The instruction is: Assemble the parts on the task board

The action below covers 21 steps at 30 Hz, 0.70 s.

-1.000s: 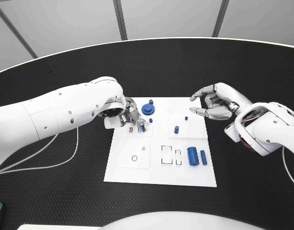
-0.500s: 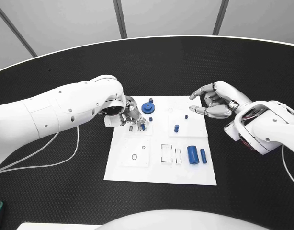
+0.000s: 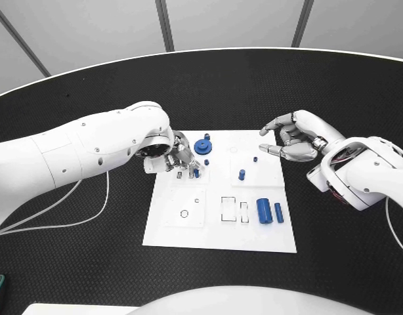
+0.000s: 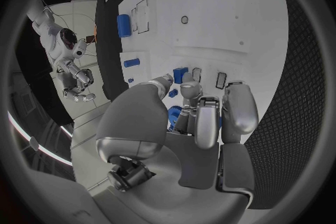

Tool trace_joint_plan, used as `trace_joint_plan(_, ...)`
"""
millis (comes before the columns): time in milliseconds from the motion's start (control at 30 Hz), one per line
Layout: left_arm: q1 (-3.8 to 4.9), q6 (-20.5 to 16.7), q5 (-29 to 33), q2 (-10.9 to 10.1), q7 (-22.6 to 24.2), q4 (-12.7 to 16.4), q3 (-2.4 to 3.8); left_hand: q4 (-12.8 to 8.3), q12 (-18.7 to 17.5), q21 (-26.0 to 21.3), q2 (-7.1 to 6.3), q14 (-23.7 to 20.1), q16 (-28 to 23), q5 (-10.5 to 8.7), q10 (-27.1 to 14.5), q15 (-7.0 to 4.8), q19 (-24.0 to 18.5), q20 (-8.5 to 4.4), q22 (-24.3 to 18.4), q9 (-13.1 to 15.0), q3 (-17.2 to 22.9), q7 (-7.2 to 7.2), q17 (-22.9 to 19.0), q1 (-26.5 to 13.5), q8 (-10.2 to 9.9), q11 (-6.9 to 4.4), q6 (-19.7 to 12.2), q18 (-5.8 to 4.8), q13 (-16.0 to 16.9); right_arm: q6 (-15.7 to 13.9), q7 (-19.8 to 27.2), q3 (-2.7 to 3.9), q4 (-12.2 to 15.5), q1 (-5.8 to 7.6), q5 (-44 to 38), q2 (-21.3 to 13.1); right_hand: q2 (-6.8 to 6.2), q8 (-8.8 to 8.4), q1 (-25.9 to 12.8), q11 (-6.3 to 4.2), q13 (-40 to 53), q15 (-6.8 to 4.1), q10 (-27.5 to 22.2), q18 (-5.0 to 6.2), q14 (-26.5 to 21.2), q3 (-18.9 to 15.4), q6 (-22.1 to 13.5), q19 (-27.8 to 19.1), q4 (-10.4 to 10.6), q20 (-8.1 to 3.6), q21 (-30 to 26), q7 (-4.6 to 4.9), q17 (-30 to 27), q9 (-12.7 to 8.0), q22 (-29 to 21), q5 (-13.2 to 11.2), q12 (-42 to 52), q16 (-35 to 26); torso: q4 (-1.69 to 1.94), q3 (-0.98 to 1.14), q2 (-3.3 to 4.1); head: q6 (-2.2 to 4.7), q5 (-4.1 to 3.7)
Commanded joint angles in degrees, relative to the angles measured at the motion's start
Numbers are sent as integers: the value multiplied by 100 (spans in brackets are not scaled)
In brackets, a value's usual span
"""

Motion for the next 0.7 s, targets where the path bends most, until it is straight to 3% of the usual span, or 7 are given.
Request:
trace_joint_plan(33, 0, 22, 1, 5, -5, -2, 0, -9, 22, 30, -4, 563, 25, -11, -38, -30, 11, -26, 5, 6, 40, 2, 1353, 50, 18, 15, -56, -81, -3, 3, -1, 0, 2, 0, 0, 0, -23, 36, 20, -44, 585, -27, -6, 28, 485, 6, 44, 250, 26, -37, -35, 12, 1038, -9, 831, 34, 25, -33, -2, 2, 6, -11, -4)
trace_joint_plan(700, -1, 103, 10, 24, -15, -51, -2, -7, 29, 26, -5, 567, 29, -12, -35, -31, 7, -27, -4, 6, 58, 2, 1365, 69, 18, 15, -57, -79, 0, 11, 0, 0, -3, 0, 0, 11, -23, 36, 20, -44, 585, -27, -6, 28, 485, 6, 44, 250, 26, -37, -35, 12, 1038, -9, 831, 34, 25, -33, -2, 5, 5, -91, 4)
